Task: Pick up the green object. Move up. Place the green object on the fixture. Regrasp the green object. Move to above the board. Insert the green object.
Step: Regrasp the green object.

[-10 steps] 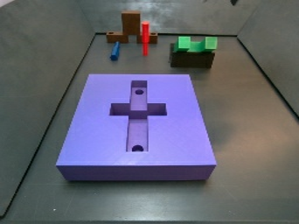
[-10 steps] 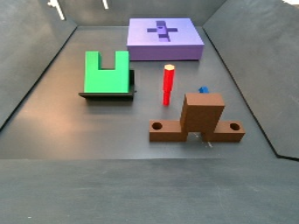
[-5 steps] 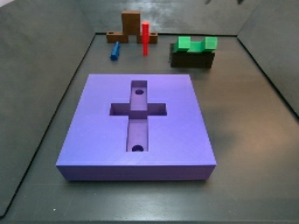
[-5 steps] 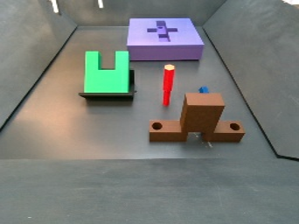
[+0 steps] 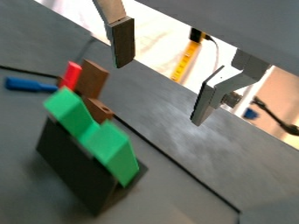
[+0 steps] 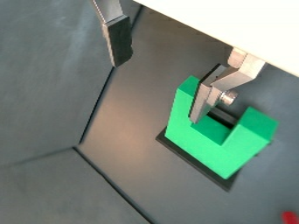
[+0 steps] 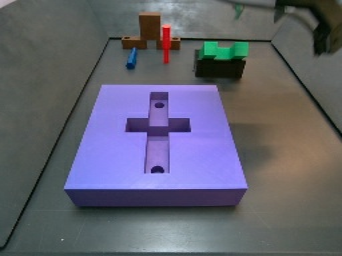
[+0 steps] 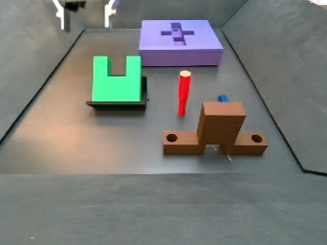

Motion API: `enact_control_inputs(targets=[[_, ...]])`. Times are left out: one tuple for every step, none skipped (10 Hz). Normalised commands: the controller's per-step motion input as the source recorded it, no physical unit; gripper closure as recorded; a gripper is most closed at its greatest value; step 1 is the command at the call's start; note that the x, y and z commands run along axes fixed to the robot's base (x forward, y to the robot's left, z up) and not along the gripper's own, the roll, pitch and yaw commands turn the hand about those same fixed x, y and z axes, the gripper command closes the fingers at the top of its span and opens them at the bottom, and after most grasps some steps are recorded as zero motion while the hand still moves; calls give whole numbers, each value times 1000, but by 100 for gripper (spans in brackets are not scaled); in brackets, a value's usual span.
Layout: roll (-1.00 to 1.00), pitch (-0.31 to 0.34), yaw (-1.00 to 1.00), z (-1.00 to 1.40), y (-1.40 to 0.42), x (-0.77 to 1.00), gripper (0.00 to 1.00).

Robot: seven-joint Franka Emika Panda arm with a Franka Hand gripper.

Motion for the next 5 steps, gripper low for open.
enact_control_inputs(targets=[[177,89,-217,-411,0,474,0],[157,49,-106,-414,3,366,0],[26,0,-31,-231,86,117,0],[0,-60,0,0,77,0,0],[0,-86,0,-209,34,37,0]])
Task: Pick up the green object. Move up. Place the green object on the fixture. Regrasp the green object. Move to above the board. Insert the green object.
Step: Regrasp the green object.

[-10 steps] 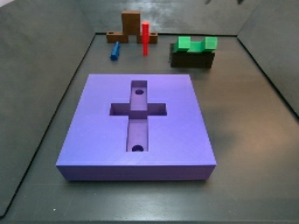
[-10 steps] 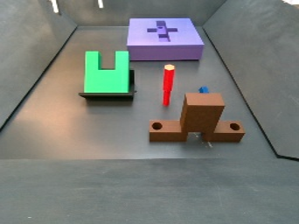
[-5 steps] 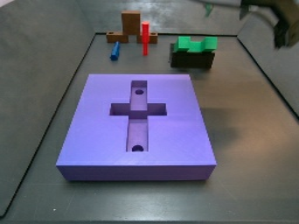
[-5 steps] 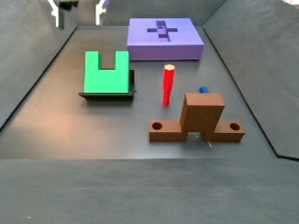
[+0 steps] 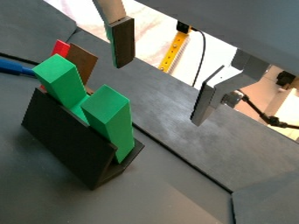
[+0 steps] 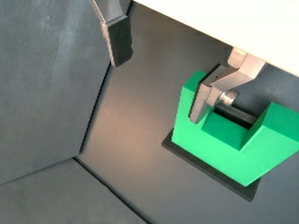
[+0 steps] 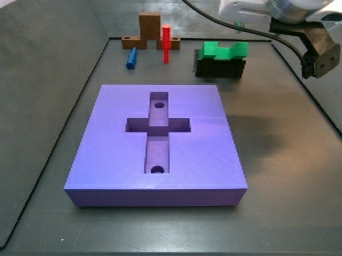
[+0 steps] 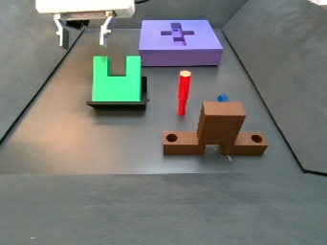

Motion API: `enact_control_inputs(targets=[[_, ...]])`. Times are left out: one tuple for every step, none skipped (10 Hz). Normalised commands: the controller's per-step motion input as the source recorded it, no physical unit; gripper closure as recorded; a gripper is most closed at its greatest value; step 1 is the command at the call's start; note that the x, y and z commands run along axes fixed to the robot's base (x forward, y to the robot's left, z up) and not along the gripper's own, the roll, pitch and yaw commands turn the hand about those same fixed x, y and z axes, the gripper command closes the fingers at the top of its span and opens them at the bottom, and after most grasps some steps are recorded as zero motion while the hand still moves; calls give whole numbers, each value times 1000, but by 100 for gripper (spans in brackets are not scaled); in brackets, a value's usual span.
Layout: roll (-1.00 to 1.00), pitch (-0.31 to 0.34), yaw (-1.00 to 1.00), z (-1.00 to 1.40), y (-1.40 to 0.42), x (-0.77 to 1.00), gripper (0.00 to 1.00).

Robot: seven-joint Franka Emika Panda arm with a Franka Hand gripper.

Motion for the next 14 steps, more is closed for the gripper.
enact_control_inputs(targets=[[-17,-51,0,-163,54,0,0],[0,-103,0,-29,0,-129,0],[0,-103,0,-66,0,-111,0],[-51,-140,154,0,0,-29,0],[0,-149,163,0,0,-91,0],[0,-166,154,-131,0,-140,0],[9,-137,140,-240,0,-166,0],[0,-6,66,-163,9,-209,0],[0,0,14,-209,6,-174,0],[0,0,17,-226,0,0,0],[80,0,23,-226,0,143,0],[229,0,23,-326,37,157,0],[171,0,23,-363,74,120,0],[160,0,29,-334,97,100,0]])
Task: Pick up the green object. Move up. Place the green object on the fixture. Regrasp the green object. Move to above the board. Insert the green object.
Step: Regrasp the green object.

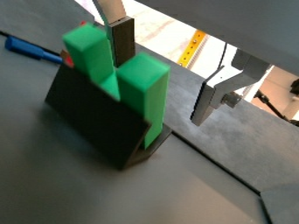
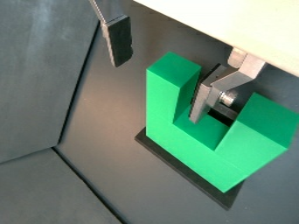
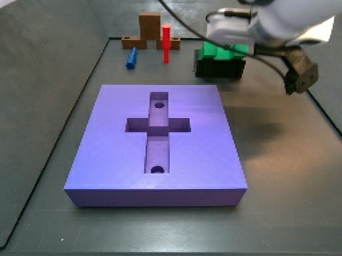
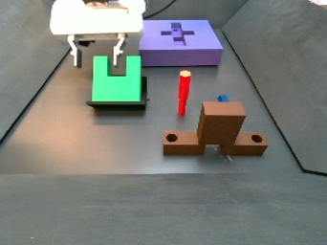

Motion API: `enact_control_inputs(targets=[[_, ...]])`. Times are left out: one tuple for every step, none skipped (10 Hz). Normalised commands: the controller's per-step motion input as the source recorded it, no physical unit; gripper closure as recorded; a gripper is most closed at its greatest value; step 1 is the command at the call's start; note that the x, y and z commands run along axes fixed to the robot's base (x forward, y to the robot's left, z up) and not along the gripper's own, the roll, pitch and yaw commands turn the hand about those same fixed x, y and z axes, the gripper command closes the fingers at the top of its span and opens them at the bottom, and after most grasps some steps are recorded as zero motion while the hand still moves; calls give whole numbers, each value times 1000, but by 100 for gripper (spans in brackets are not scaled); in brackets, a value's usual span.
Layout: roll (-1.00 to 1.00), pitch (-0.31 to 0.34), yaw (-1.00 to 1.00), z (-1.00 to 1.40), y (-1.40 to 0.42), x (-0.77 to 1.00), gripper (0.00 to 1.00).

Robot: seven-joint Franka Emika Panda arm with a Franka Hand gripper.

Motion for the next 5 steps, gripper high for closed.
enact_control_inputs(targets=[[169,0,40,-297,94,57,0],[0,6,0,0,114,0,0],[66,6,0,0,49,0,0],[46,0,0,0,0,0,0],[0,0,0,-20,0,0,0]])
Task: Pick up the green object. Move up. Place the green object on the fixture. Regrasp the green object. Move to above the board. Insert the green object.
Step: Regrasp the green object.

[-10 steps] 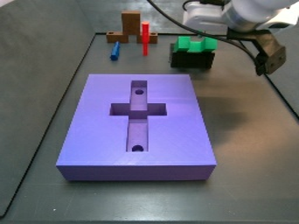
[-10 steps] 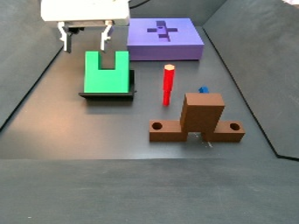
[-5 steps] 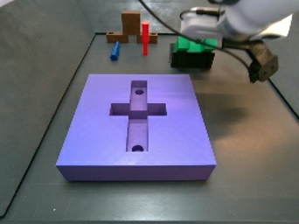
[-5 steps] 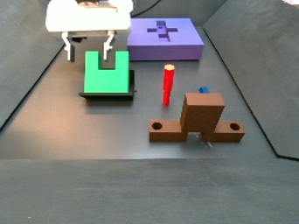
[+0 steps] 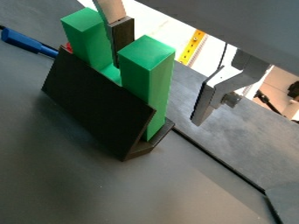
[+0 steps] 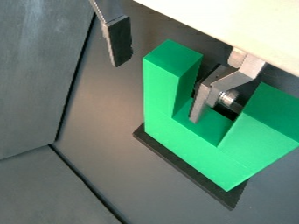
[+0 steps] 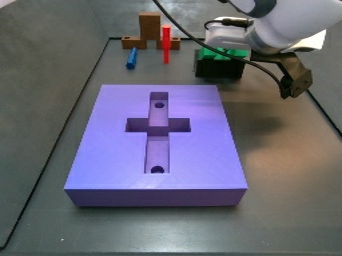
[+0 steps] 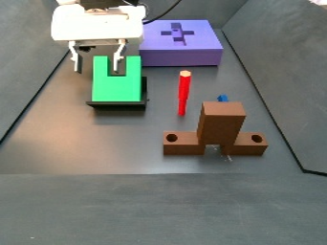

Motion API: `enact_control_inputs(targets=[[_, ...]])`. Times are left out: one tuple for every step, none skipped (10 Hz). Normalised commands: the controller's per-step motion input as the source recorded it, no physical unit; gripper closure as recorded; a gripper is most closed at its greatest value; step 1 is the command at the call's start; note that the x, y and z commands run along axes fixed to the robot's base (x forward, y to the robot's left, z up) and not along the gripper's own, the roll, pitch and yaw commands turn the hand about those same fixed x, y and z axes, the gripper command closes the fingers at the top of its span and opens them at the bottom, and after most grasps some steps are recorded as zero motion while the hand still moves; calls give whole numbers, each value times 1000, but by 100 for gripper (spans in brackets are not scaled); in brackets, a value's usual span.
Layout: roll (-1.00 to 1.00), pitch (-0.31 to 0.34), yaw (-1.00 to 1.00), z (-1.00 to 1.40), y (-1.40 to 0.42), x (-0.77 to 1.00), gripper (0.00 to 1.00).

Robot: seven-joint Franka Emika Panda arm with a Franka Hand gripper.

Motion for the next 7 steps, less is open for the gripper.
enact_control_inputs(targets=[[31,0,0,-77,0,0,0],[34,0,0,-89,0,0,0],[0,0,0,0,0,0,0],[0,0,0,0,0,0,100],[0,0,0,0,0,0,100],[0,0,0,0,0,0,100],[0,0,0,0,0,0,100]])
